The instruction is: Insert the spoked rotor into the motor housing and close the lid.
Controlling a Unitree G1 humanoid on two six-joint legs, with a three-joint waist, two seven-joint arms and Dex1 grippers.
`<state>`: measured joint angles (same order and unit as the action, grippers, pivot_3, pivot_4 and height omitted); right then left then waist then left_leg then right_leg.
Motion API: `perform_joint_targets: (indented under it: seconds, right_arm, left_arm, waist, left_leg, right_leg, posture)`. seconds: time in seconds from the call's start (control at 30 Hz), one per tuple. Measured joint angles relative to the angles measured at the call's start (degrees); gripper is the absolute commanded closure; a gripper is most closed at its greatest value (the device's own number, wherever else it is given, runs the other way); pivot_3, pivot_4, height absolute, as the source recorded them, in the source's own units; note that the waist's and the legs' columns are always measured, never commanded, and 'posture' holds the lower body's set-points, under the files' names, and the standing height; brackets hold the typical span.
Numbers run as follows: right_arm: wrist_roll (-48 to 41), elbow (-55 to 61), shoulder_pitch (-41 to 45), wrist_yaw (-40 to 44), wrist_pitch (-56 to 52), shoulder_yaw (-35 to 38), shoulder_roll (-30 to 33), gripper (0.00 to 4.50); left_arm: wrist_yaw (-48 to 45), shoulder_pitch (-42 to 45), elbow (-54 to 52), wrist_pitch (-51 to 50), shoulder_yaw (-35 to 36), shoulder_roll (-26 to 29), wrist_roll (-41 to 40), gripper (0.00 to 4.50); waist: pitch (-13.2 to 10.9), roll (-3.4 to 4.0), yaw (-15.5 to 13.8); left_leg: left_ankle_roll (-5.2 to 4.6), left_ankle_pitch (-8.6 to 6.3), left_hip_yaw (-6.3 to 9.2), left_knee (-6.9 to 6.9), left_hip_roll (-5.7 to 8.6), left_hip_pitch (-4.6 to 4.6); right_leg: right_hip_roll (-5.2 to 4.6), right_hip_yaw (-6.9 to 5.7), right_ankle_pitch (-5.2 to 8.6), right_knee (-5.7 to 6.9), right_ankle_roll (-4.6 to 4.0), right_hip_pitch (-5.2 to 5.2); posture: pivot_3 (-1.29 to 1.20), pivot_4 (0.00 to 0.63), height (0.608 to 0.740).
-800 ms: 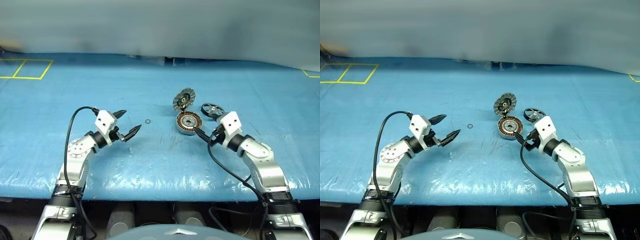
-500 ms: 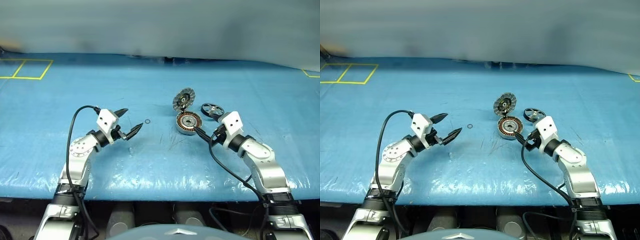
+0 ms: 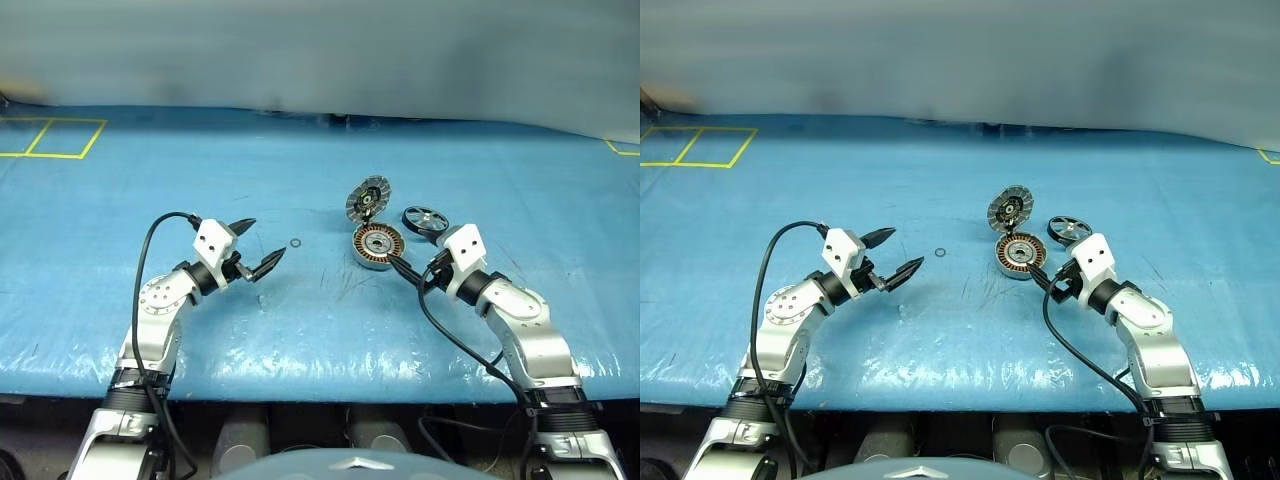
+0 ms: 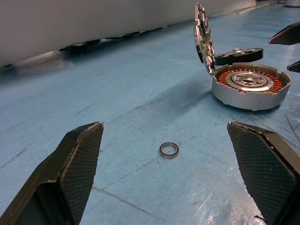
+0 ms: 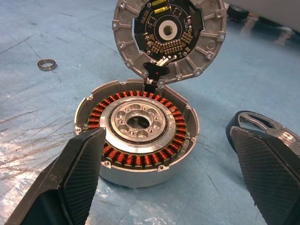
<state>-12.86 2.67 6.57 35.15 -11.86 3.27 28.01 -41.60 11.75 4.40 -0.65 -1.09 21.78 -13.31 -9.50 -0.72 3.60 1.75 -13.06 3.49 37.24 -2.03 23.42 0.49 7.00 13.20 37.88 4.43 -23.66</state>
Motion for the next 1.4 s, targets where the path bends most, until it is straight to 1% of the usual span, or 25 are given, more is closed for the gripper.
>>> perform_joint_targets:
  seconds: [0.17,0.37,0.47,0.57,0.63,0.77,0.83,0.97,1.07,1.13,1.23,1.4]
  right_arm:
    - [-0.5,0.0,-0.2,0.8,-0.1,0.0,0.3,0.04]
    - [-0.6,0.0,-0.5,1.2,-1.2,0.3,2.1,0.04]
    - [0.2,0.0,-0.5,2.0,-1.3,0.3,4.0,0.04]
    - [2.4,0.0,0.3,3.4,-1.3,-0.7,7.6,0.04]
    - [4.8,0.0,1.9,5.9,-1.3,-2.4,11.6,0.04]
    - [11.5,-0.5,10.1,13.6,-1.2,-9.8,19.9,0.04]
    - [15.2,-2.5,15.7,17.7,-0.5,-14.1,22.1,0.04]
    - [19.1,-6.7,27.1,27.7,2.7,-22.1,21.4,0.04]
    - [20.6,-9.6,33.0,33.9,4.6,-26.2,19.7,0.04]
    - [21.7,-12.3,35.6,37.2,6.0,-28.9,18.2,0.04]
    - [23.5,-16.2,38.1,40.1,8.1,-31.7,16.3,0.04]
    - [26.1,-22.0,40.3,43.3,11.3,-33.4,15.2,0.04]
  left_arm:
    - [0.0,0.0,0.0,0.0,-0.1,-0.2,0.0,0.0]
    - [0.0,0.0,0.0,0.2,-1.3,-1.1,0.9,0.0]
    - [0.0,0.0,0.0,0.4,-1.5,-1.5,1.0,0.0]
    - [0.2,0.0,0.0,0.9,-1.7,-2.1,1.0,0.0]
    - [0.2,-0.1,0.1,1.1,-1.9,-2.5,1.0,0.0]
    - [0.3,-0.2,0.4,1.4,-2.1,-2.7,1.2,0.0]
    - [0.3,-0.5,0.6,1.8,-2.2,-3.0,1.4,0.0]
    - [0.4,-1.4,1.9,2.6,-2.8,-4.5,1.6,0.0]
    - [0.9,-1.6,2.2,3.1,-2.9,-5.0,1.9,0.0]
    - [1.6,-1.8,2.3,3.9,-2.8,-5.4,2.0,0.0]
    - [2.4,-2.6,2.3,4.5,-2.7,-5.9,2.0,0.0]
    - [3.5,-5.3,2.3,5.1,-2.7,-6.0,2.0,0.0]
  waist:
    - [0.0,0.0,0.0]
    - [0.0,0.0,0.0]
    - [0.0,0.0,0.0]
    - [0.0,0.0,0.0]
    - [0.0,0.01,0.0]
    - [0.0,0.03,0.4]
    - [0.0,0.02,0.4]
    - [0.0,0.02,0.3]
    - [0.0,0.01,0.1]
    - [0.0,0.01,-0.1]
    - [0.0,0.01,-0.2]
    - [0.0,0.02,-0.2]
  left_leg:
    - [0.0,0.0,0.0,0.0,0.0,0.0]
    - [0.0,0.0,0.0,0.0,0.0,0.0]
    - [0.0,0.0,-0.01,0.0,0.0,0.0]
    - [0.0,0.0,-0.02,0.02,0.02,0.0]
    - [0.0,0.0,-0.04,0.04,0.01,-0.01]
    - [0.0,0.0,-0.08,0.05,-0.01,-0.1]
    - [0.0,0.0,-0.09,0.04,-0.01,-0.14]
    - [0.0,0.0,-0.07,-0.02,-0.01,-0.11]
    - [-0.01,0.0,-0.02,-0.05,0.0,-0.06]
    - [-0.01,-0.01,-0.02,-0.05,0.02,-0.03]
    - [-0.02,-0.01,-0.02,-0.04,0.05,0.0]
    - [-0.02,-0.02,-0.02,-0.05,0.02,-0.01]
  right_leg:
    - [0.0,0.0,0.0,0.0,0.0,0.0]
    - [0.0,0.0,0.0,0.0,0.0,0.0]
    - [0.0,0.0,0.0,0.0,0.0,0.0]
    - [-0.02,0.01,0.0,-0.01,0.01,0.01]
    - [-0.01,0.02,-0.01,-0.01,0.02,0.01]
    - [0.0,0.04,-0.02,0.02,0.01,0.04]
    - [0.0,0.03,-0.01,0.02,0.0,0.08]
    - [-0.01,0.02,-0.01,-0.02,0.0,0.05]
    - [-0.01,-0.01,-0.01,-0.05,-0.02,0.02]
    - [-0.06,-0.02,-0.02,-0.07,-0.03,0.01]
    - [-0.09,-0.02,-0.18,-0.08,-0.3,-0.01]
    - [-0.06,-0.03,-0.18,-0.07,-0.32,-0.04]
  posture:
    - [0.0,0.15,0.74]
    - [0.0,0.15,0.74]
    - [0.0,0.15,0.74]
    - [0.0,0.15,0.74]
    - [0.0,0.15,0.74]
    - [0.0,0.15,0.74]
    - [0.0,0.15,0.74]
    - [0.0,0.15,0.74]
    - [0.0,0.15,0.74]
    - [0.0,0.15,0.74]
    - [0.0,0.15,0.74]
    - [0.0,0.15,0.74]
